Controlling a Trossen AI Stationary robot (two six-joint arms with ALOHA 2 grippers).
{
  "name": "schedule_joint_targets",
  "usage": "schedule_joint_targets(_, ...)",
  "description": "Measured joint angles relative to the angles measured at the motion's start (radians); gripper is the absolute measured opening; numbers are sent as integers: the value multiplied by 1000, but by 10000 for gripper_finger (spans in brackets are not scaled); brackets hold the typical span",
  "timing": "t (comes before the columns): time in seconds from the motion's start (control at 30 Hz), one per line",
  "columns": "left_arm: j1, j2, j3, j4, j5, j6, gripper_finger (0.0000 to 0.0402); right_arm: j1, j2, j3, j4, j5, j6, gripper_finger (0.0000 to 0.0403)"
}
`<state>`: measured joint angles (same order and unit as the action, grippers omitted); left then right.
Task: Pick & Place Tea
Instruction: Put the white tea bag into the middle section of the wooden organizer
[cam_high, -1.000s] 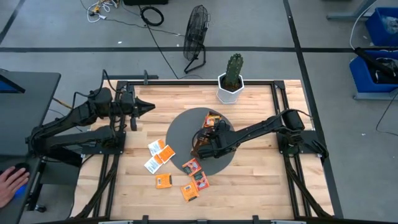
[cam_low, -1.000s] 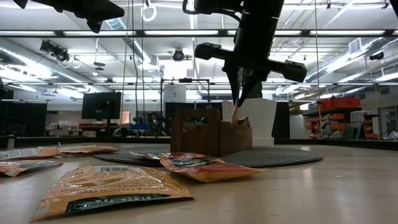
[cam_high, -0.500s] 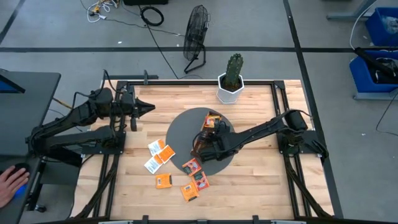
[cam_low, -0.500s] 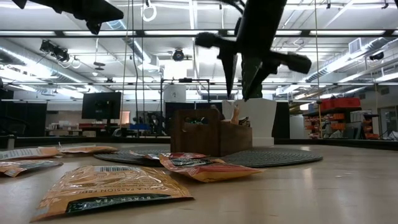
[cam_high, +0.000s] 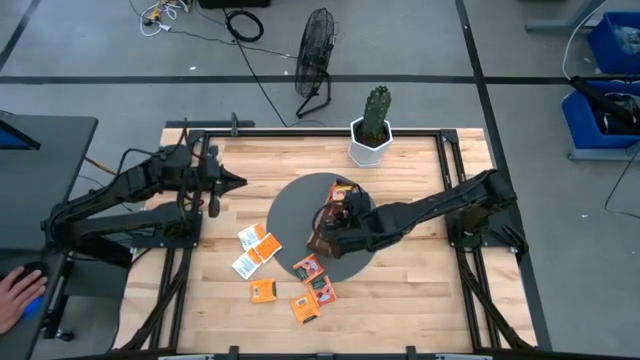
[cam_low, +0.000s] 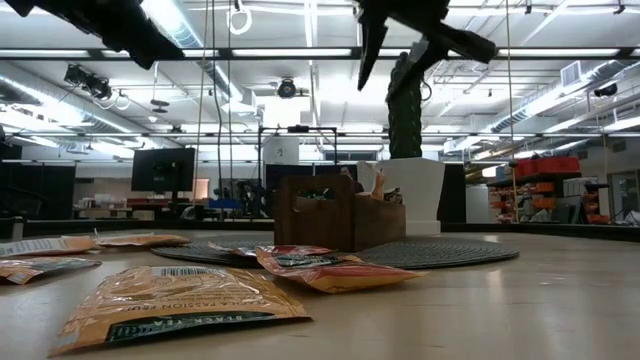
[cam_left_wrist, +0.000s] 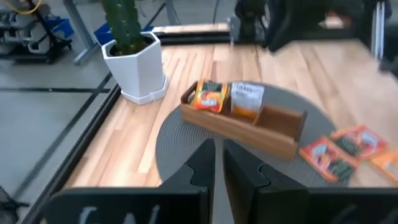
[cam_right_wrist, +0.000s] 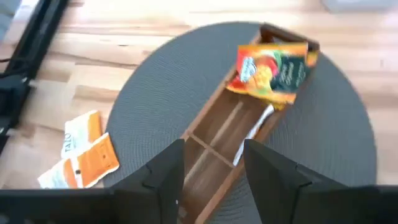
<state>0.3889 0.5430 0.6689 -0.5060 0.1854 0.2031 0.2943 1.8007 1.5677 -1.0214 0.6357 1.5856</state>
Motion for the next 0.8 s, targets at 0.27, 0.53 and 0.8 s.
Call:
schedule_joint_targets(0.27, -14, 13, 0, -46, 16, 146, 84, 0, -73, 0, 1, 1, -146, 171)
schedule_joint_targets(0.53, -173, 88, 0, -119, -12, 248, 171, 0, -164, 0, -19, 2, -318, 172)
schedule_joint_targets(0.8, -361, 236, 0, -130, -85, 256, 197, 0, -227, 0, -116, 38, -356, 172)
